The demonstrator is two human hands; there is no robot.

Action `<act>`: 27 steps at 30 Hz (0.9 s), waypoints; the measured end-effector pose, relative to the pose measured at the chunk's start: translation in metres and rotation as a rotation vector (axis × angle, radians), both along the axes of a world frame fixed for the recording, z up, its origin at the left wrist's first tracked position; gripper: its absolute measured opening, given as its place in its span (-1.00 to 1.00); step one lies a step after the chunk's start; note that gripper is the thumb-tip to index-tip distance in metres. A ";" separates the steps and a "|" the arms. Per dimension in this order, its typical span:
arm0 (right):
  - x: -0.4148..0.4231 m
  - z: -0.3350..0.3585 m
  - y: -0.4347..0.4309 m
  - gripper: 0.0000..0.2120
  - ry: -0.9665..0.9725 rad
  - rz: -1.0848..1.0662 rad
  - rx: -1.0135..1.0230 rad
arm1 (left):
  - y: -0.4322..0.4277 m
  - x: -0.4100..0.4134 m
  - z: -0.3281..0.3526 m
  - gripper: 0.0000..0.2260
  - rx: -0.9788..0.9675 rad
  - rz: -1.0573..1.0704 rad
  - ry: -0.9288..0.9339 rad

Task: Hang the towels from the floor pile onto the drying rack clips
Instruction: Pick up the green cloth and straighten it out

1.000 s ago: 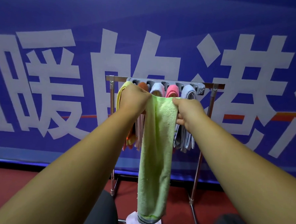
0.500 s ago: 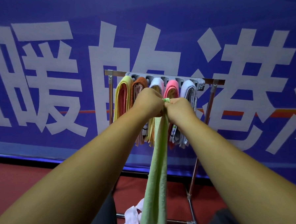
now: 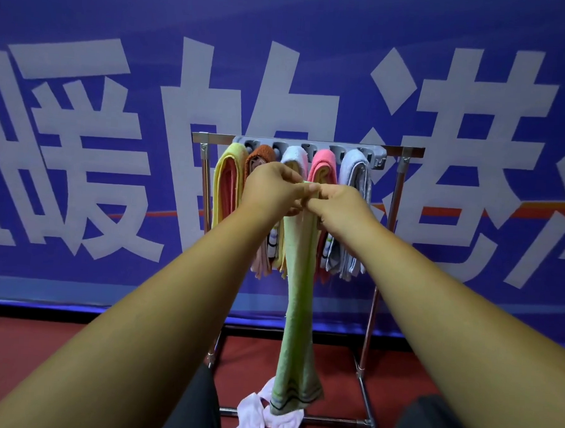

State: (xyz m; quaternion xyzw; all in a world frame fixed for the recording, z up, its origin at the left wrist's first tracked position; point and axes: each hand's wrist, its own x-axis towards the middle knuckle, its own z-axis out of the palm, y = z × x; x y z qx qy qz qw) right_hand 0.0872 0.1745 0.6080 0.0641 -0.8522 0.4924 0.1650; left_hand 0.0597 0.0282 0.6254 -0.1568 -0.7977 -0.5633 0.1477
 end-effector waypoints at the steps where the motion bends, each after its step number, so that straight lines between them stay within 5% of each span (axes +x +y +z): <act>1: 0.000 -0.001 0.000 -0.81 0.002 -0.010 -0.017 | 0.000 0.001 0.000 -0.78 0.013 -0.015 -0.010; 12: -0.009 -0.013 -0.004 -0.79 -0.010 -0.107 -0.015 | 0.005 -0.019 -0.011 -0.51 0.104 -0.057 -0.095; 19: -0.024 -0.019 0.004 -0.62 -0.065 -0.112 -0.341 | -0.005 -0.036 -0.044 -0.55 0.111 0.146 -0.025; 24: -0.027 -0.020 0.016 -0.80 -0.096 0.012 -0.346 | -0.014 -0.031 -0.070 -0.65 0.309 -0.234 -0.204; 27: -0.030 -0.025 0.023 -0.79 -0.118 0.103 -0.240 | -0.022 -0.034 -0.068 -0.60 0.302 -0.307 -0.116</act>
